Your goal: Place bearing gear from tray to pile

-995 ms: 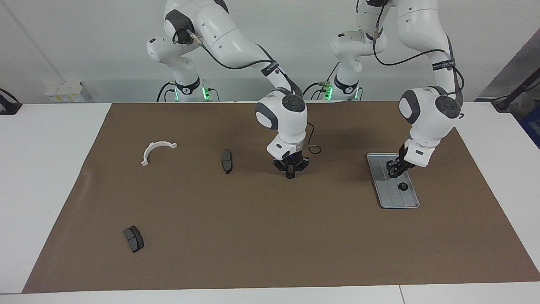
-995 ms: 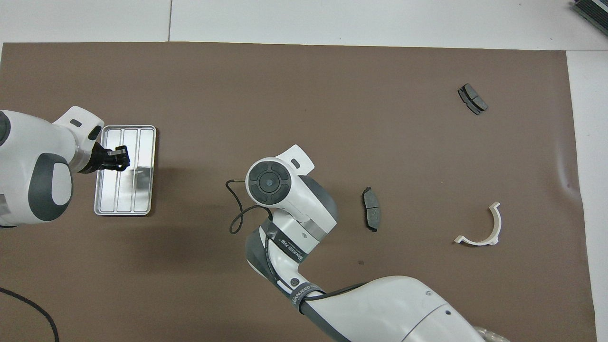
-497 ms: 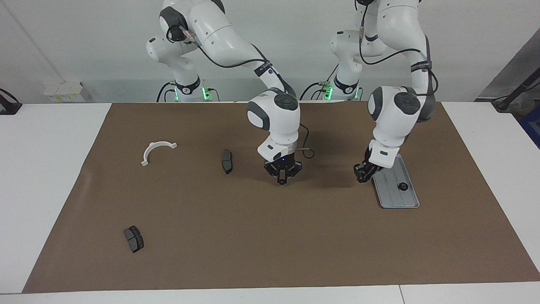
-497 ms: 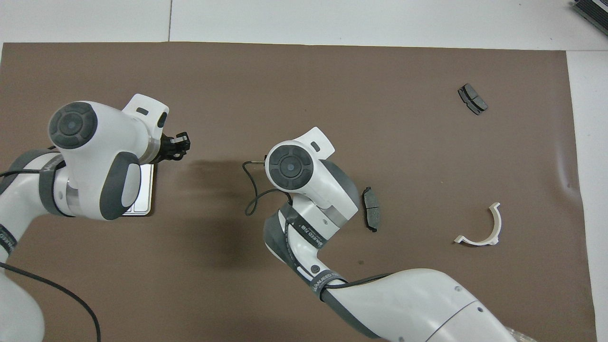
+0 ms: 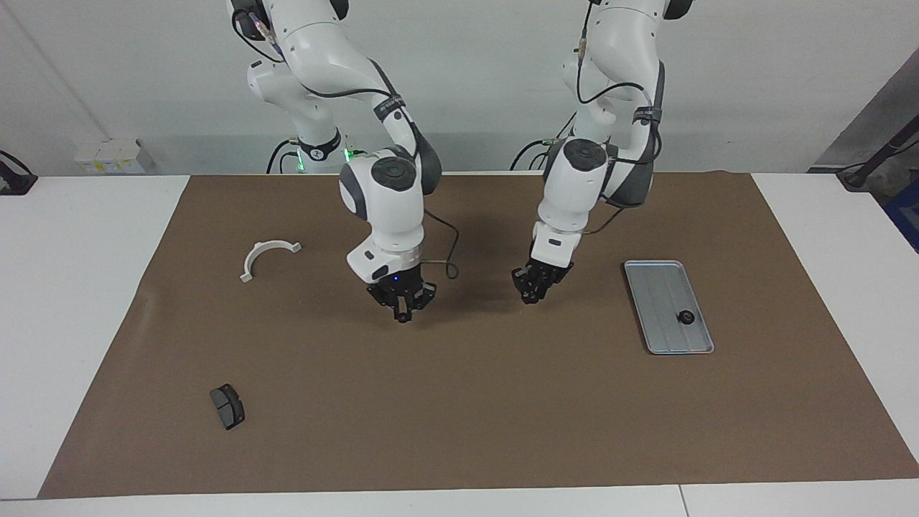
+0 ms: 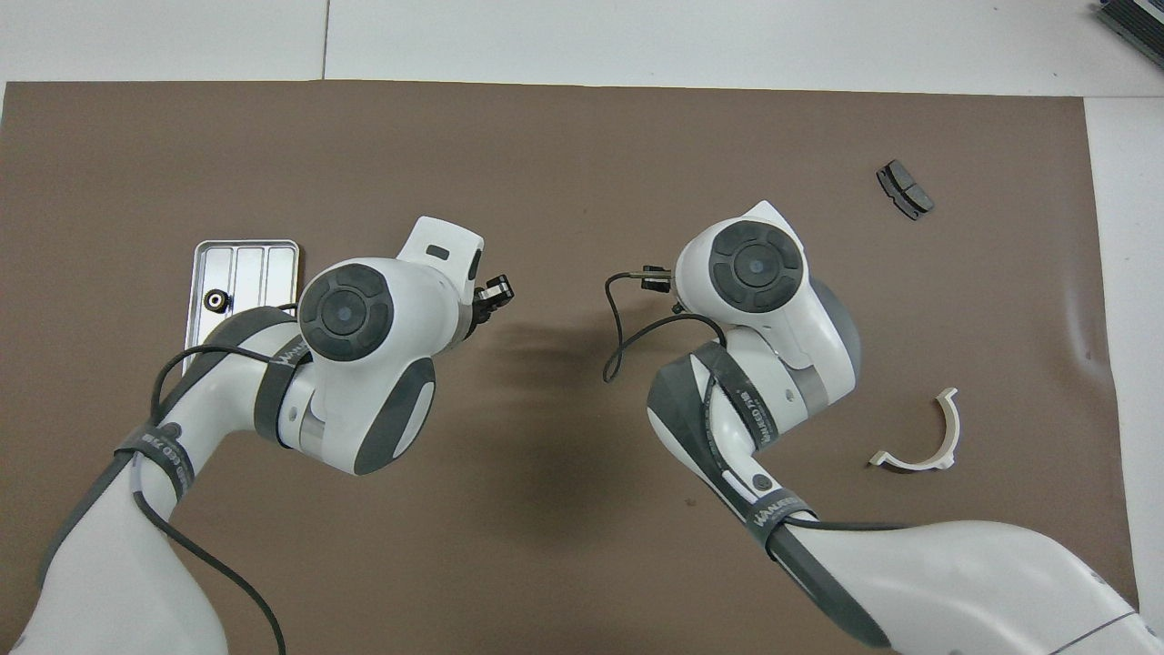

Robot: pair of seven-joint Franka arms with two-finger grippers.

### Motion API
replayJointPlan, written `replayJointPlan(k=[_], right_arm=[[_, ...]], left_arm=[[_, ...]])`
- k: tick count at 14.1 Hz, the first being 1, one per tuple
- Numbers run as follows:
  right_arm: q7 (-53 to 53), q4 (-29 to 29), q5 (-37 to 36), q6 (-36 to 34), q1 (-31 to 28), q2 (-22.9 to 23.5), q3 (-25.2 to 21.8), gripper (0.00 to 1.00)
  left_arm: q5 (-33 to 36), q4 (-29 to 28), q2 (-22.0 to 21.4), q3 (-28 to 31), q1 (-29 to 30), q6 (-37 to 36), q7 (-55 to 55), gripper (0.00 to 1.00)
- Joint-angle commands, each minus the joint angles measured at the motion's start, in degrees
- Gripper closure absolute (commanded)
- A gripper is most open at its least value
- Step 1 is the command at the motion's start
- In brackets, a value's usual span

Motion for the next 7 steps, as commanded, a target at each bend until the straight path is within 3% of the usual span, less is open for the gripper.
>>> replayJointPlan(k=[1,5,7], right_arm=[[-9.8,-8.9,4.7,1.6,-5.6,-6.7,0.9,1.00],[-22.2,-13.0,7.9,1.6,-13.5,-9.1,0.9,1.00],[-28.3,-13.7,8.5,1.6,-17.8,-9.2,0.9,1.00]], left_arm=[[-1.2,-1.8,0.1,1.1,-3.4,3.3,-0.4,0.63],[-1.4,-2.0,1.1,1.1,-5.9,4.8,-0.6,0.30],[-1.4,-1.7,1.1,1.1,-5.7,4.5,-0.6,0.26]])
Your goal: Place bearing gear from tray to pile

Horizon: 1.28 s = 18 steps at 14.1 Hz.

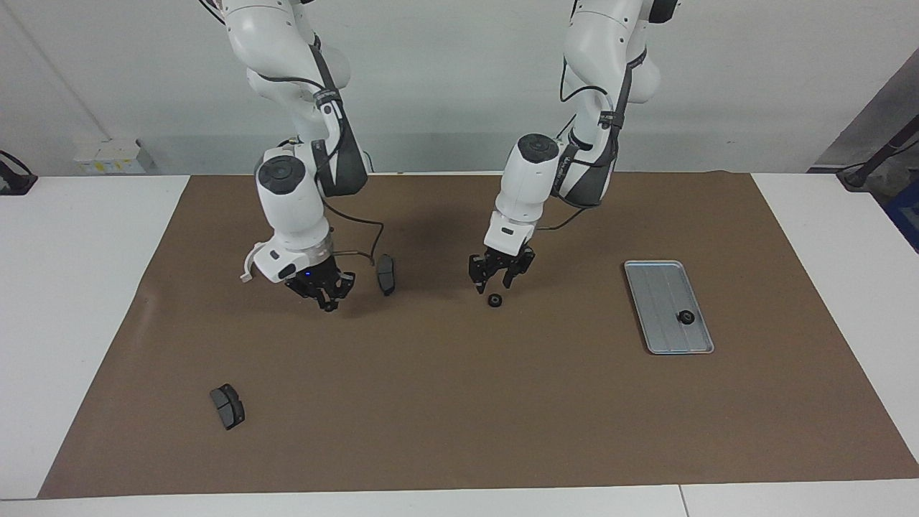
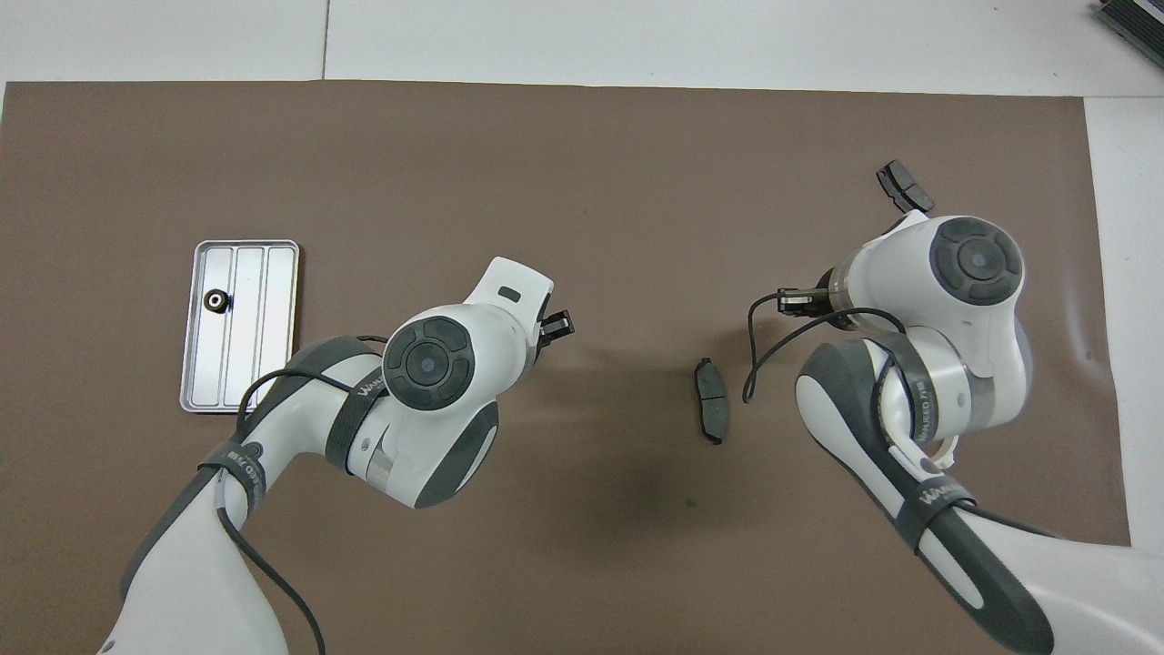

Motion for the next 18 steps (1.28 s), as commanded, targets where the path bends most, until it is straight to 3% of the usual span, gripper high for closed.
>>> replayJointPlan(k=[1,5,10,11,12,13,14,15,18], right_arm=[[-9.1,-2.8,2.9,1.5,-6.4,-1.7,0.9,1.00],[-20.0,-4.0,6.3,6.0,-13.5,0.3,0.9,1.00],[-20.6,-3.9,6.4,9.6,-14.7,3.4,0.8,1.00],[-20.6,-3.9,6.4,9.7,-14.8,3.7,0.8,0.92],[-20.5,-3.8,6.4,9.5,-14.8,3.8,0.8,0.53],[-20.3,-3.5,6.4,9.1,-15.0,3.8,0.8,0.29],[-20.2,-3.2,6.4,9.0,-14.8,3.7,0.8,0.11],[-20.0,-2.6,6.4,8.6,-14.2,3.0,0.8,0.00],[-16.8,0.6,6.4,4.7,-13.9,1.9,3.8,0.00]], left_arm=[[-0.9,0.0,-0.1,1.0,-0.1,0.6,0.1,0.26],[-0.8,1.6,0.0,1.4,7.0,-1.0,0.9,0.29],[0.0,5.9,-0.2,1.5,18.7,-9.2,8.4,0.31],[0.0,6.0,-0.3,1.5,20.8,-10.5,11.8,0.31],[0.0,6.0,-0.4,1.5,23.2,-11.1,15.4,0.31],[0.0,6.0,-0.4,1.5,25.3,-11.4,18.5,0.31],[0.0,6.0,-0.4,1.5,27.4,-11.4,21.4,0.31],[0.0,5.9,-0.5,1.5,29.6,-11.5,24.9,0.31],[0.0,5.0,-0.6,1.5,35.9,-11.4,36.3,0.31]])
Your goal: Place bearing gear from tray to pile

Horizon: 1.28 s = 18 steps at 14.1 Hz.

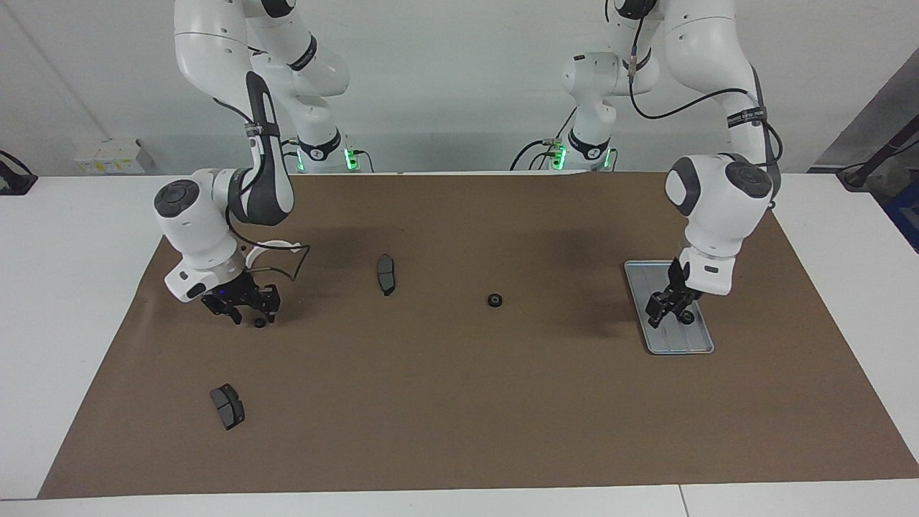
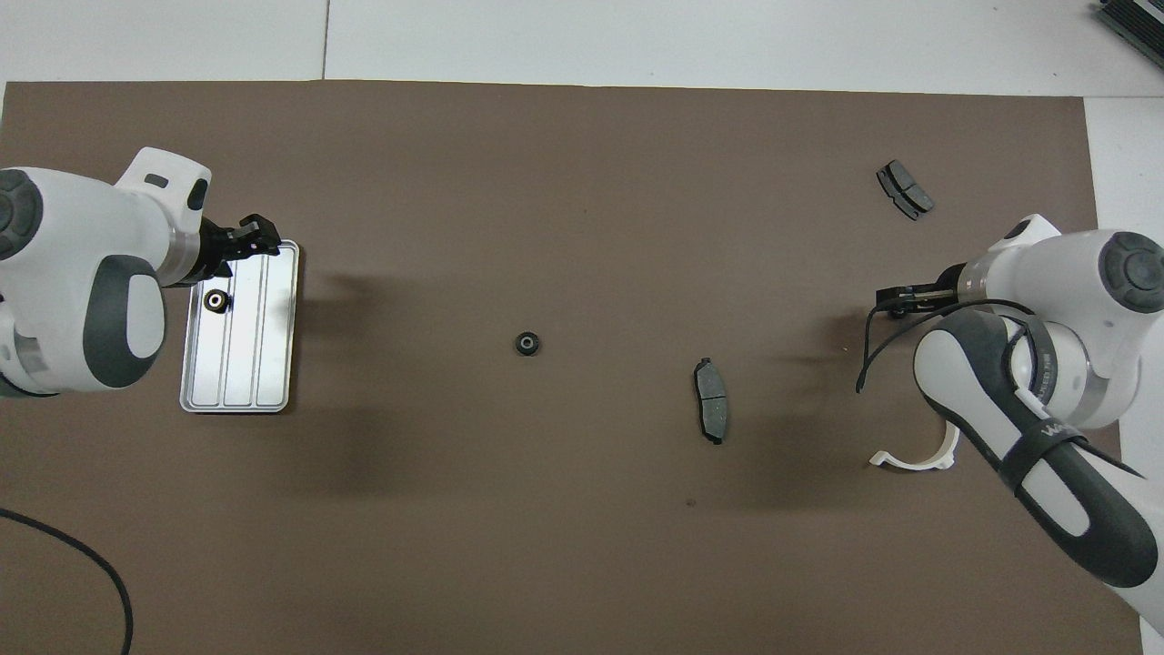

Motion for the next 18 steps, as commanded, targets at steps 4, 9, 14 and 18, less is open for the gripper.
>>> replayJointPlan(k=[4,9,14,18], right_arm=[[15.4,5.5,0.8,-5.3,3.1,-1.2,8.3,0.00],[36.3,11.5,-6.7,-6.9,16.1,1.2,8.2,0.00],[47.9,21.8,-9.2,-10.5,25.4,8.4,8.0,0.01],[59.6,34.7,-14.6,-14.8,31.9,18.5,8.1,0.04]], left_arm=[[0.0,-1.7,0.3,-0.7,6.1,1.2,11.8,0.34],[0.0,-4.5,2.0,-0.7,6.6,6.5,12.1,0.37],[0.0,-6.1,3.1,-0.6,6.4,8.2,12.1,0.42],[0.0,-6.6,3.1,-0.7,6.1,8.4,12.1,0.50]])
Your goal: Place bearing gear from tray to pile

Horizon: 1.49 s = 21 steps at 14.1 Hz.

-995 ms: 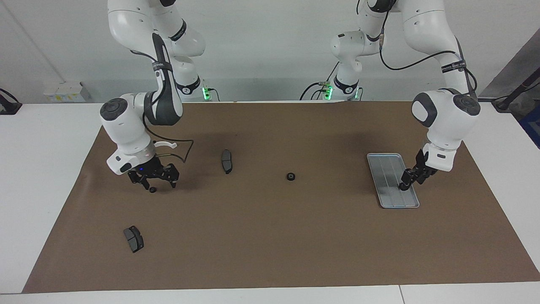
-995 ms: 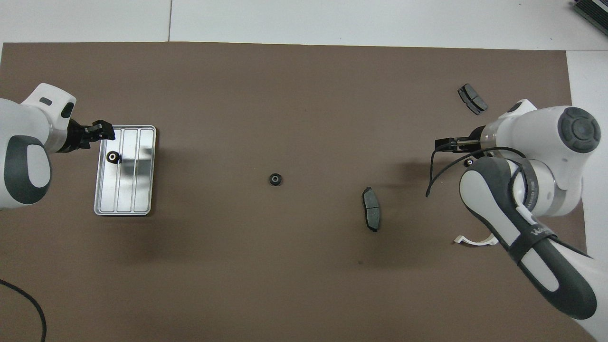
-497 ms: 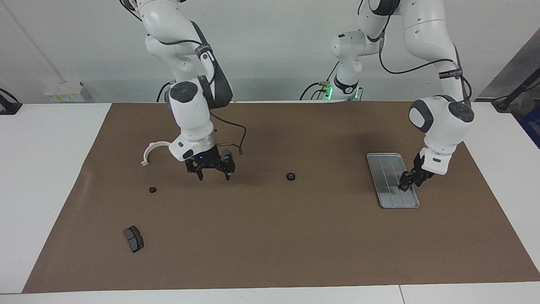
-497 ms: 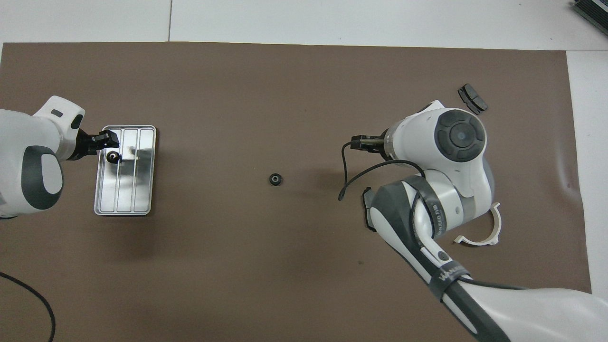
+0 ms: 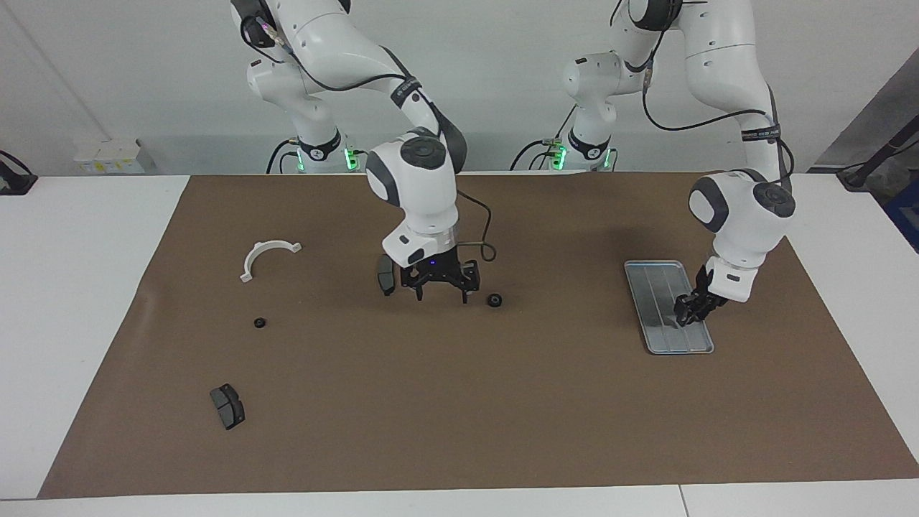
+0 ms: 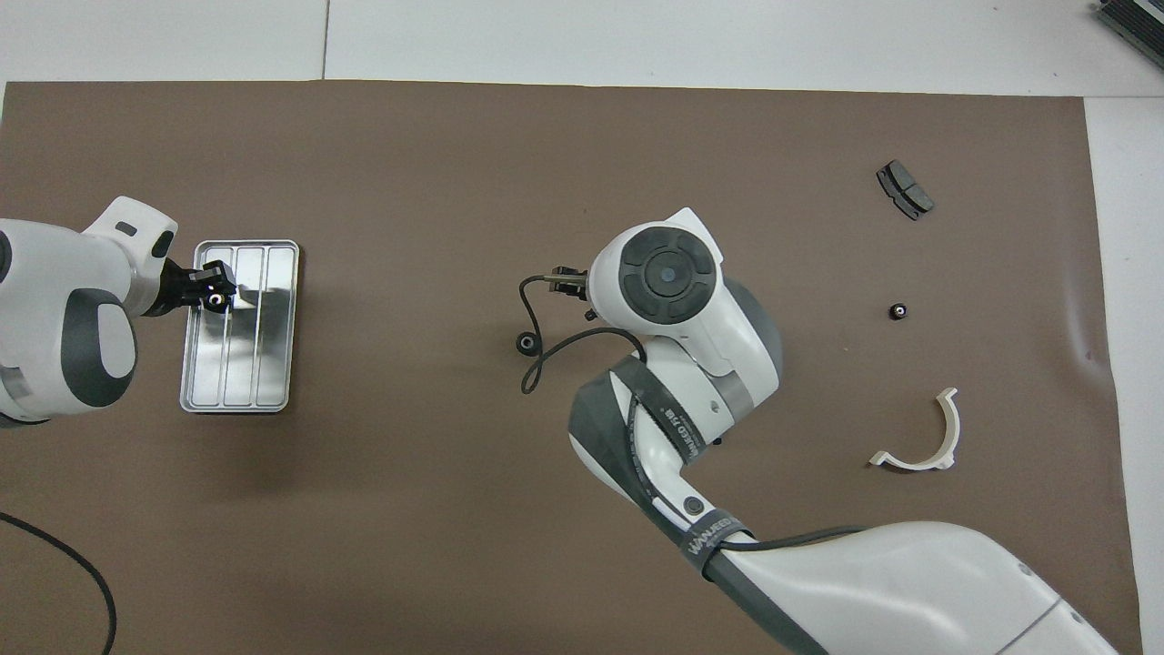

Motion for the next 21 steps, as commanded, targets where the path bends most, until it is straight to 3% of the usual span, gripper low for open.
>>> replayJointPlan(k=[1,5,13,21], right_arm=[[5.1,10.5,-2.4,-3.4,2.6,7.7,0.0,0.04],[8.8,11.0,-5.1,-0.2,5.3,11.1,0.0,0.05],[8.9,5.3,-4.9,3.9,7.5,10.5,0.1,0.09],[8.8,3.2,-5.0,4.2,8.3,9.6,0.1,0.34]], left_arm=[[0.0,-1.0,-0.2,-0.3,0.0,1.6,0.8,0.54],[0.0,-1.0,-0.1,-0.3,0.0,1.6,0.8,0.62],[0.0,-0.8,-0.1,-0.3,0.0,1.5,0.9,0.73],[-0.4,5.2,1.6,-0.5,-2.0,0.4,-0.1,0.74]])
